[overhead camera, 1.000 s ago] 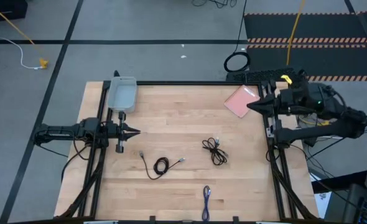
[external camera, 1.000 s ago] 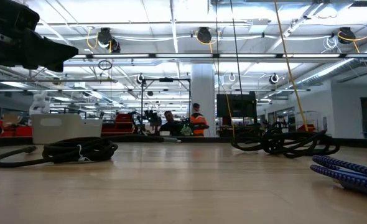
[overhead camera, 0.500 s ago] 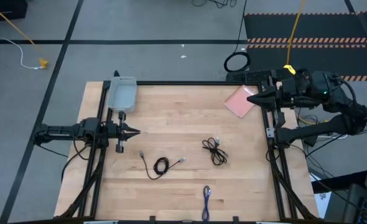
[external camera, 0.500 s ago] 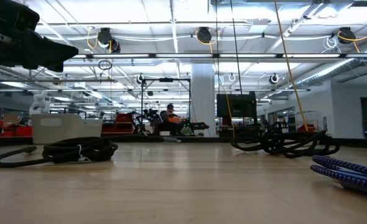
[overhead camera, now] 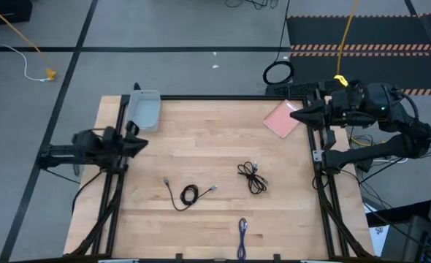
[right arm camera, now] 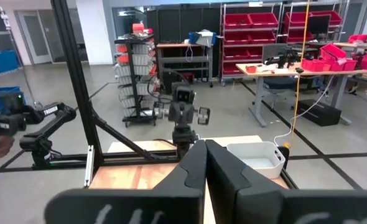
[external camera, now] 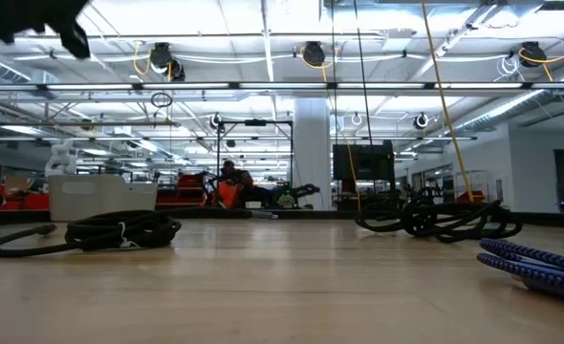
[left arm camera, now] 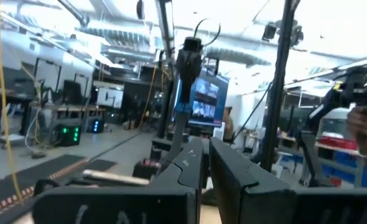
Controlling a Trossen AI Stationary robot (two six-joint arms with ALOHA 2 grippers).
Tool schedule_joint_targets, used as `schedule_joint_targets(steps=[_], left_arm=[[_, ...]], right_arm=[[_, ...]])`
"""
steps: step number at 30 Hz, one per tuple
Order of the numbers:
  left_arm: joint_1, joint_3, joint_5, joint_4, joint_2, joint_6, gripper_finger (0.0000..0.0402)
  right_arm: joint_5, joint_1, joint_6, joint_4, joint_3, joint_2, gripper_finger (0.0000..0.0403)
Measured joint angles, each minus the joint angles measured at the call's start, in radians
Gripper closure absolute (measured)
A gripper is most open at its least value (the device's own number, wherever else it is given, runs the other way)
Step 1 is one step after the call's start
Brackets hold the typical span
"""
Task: Pick and place USB-C Cables
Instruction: Put the right black charger cable into the gray bin
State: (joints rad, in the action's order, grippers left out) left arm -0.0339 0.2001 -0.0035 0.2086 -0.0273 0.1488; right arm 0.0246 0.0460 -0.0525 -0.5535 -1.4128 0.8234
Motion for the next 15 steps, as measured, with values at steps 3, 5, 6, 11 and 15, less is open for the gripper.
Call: schedule_joint_targets(steps=[3, 5, 6, 11, 15], left_arm=[[-0.008, 0.139, 0.001, -0.144, -0.054, -0.048, 0.0369], [-0.008, 0.245, 0.001, -0.253, -0.110, -0.062, 0.0369], [-0.008, 0.296, 0.001, -0.308, -0.139, -0.068, 0.0369], [-0.008, 0.528, 0.002, -0.491, -0.289, -0.099, 0.0369], [-0.008, 0.681, 0.002, -0.584, -0.389, -0.130, 0.0369]], right_arm=[[0.000, 0.000, 0.000, 0.012, 0.000, 0.000, 0.0403], [0.000, 0.000, 0.000, 0.012, 0.000, 0.000, 0.0403], [0.000, 0.000, 0.000, 0.011, 0.000, 0.000, 0.0403], [0.002, 0.000, 0.000, 0.011, 0.000, 0.000, 0.0403], [0.002, 0.000, 0.000, 0.011, 0.000, 0.000, 0.0403]])
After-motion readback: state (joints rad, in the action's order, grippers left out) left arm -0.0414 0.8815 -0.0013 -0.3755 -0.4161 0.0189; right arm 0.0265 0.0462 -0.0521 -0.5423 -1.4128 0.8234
